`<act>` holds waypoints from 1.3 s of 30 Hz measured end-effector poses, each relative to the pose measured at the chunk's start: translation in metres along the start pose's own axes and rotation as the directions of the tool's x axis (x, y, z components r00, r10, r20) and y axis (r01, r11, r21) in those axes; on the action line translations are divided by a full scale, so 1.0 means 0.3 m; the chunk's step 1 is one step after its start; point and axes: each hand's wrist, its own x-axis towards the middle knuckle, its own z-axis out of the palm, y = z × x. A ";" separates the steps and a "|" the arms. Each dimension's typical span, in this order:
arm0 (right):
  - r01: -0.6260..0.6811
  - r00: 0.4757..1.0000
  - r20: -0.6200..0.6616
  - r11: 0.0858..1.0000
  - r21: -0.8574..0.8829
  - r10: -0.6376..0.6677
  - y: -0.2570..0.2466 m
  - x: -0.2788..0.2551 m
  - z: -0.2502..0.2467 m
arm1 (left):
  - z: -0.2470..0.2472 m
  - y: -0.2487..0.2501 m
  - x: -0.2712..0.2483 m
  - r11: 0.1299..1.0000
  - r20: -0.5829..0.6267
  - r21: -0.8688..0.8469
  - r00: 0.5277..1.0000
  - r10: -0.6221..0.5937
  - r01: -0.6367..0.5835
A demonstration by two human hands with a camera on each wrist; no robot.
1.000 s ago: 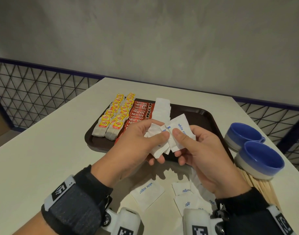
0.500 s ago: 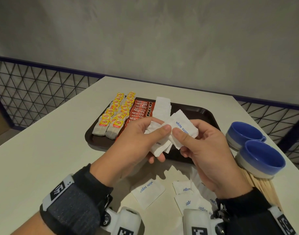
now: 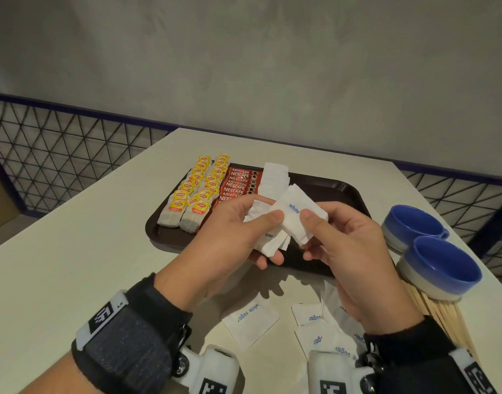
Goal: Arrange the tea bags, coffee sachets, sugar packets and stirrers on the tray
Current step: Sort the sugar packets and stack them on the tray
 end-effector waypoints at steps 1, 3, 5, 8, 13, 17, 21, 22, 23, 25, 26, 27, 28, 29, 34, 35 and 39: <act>-0.002 1.000 0.000 1.000 -0.010 0.002 -0.001 -0.001 0.002 | 0.002 0.002 -0.001 1.000 -0.002 -0.003 1.000 0.003 -0.003; -0.005 1.000 -0.019 1.000 -0.012 0.004 -0.005 0.000 0.003 | 0.004 0.007 0.001 1.000 -0.022 -0.011 1.000 0.005 -0.005; -0.022 0.998 -0.057 1.000 0.016 0.023 -0.011 0.001 -0.007 | -0.004 0.012 0.008 1.000 -0.069 -0.025 0.998 0.007 -0.009; -0.055 0.993 -0.099 0.998 0.028 0.058 -0.030 0.000 -0.040 | -0.042 0.033 0.022 0.997 -0.171 -0.063 0.985 0.028 -0.039; -0.119 0.990 0.042 0.951 -0.285 0.136 -0.068 0.042 -0.044 | -0.132 0.070 0.045 0.975 -0.364 -0.167 0.928 0.080 -0.149; -0.073 0.956 0.175 0.771 -0.633 0.234 -0.061 0.117 0.023 | -0.166 0.085 0.050 0.960 -0.430 -0.217 0.900 0.066 -0.174; -0.052 0.932 0.174 0.593 -0.803 0.317 -0.029 0.181 0.061 | -0.170 0.094 0.042 0.956 -0.443 -0.229 0.894 0.066 -0.185; -0.066 0.929 0.158 0.567 -0.821 0.336 -0.020 0.190 0.064 | -0.170 0.096 0.040 0.956 -0.447 -0.228 0.892 0.066 -0.185; -0.083 0.924 0.142 0.551 -0.831 0.354 -0.015 0.195 0.068 | -0.170 0.099 0.038 0.956 -0.450 -0.229 0.891 0.064 -0.185; -0.113 0.915 0.119 0.527 -0.843 0.386 -0.011 0.198 0.074 | -0.172 0.107 0.035 0.953 -0.453 -0.236 0.889 0.063 -0.188; -0.120 0.909 0.116 0.518 -0.847 0.400 -0.013 0.198 0.077 | -0.174 0.110 0.035 0.952 -0.451 -0.240 0.890 0.063 -0.189; -0.123 0.901 0.119 0.510 -0.851 0.417 -0.018 0.198 0.081 | -0.175 0.112 0.034 0.952 -0.448 -0.243 0.892 0.059 -0.186; -0.124 0.891 0.124 0.497 -0.859 0.436 -0.023 0.197 0.087 | -0.175 0.113 0.032 0.952 -0.443 -0.248 0.895 0.053 -0.180; -0.122 0.882 0.125 0.478 -0.870 0.454 -0.028 0.196 0.094 | -0.175 0.114 0.030 0.952 -0.437 -0.253 0.898 0.047 -0.173; -0.085 0.882 0.101 0.366 -0.927 0.460 -0.028 0.215 0.135 | -0.170 0.116 0.024 0.955 -0.403 -0.248 0.914 0.049 -0.160; -0.083 0.886 0.104 0.374 -0.924 0.452 -0.025 0.217 0.141 | -0.170 0.116 0.022 0.956 -0.399 -0.249 0.916 0.046 -0.157; -0.072 0.905 0.116 0.415 -0.907 0.410 -0.010 0.221 0.154 | -0.169 0.117 0.026 0.951 -0.380 -0.274 0.924 0.030 -0.144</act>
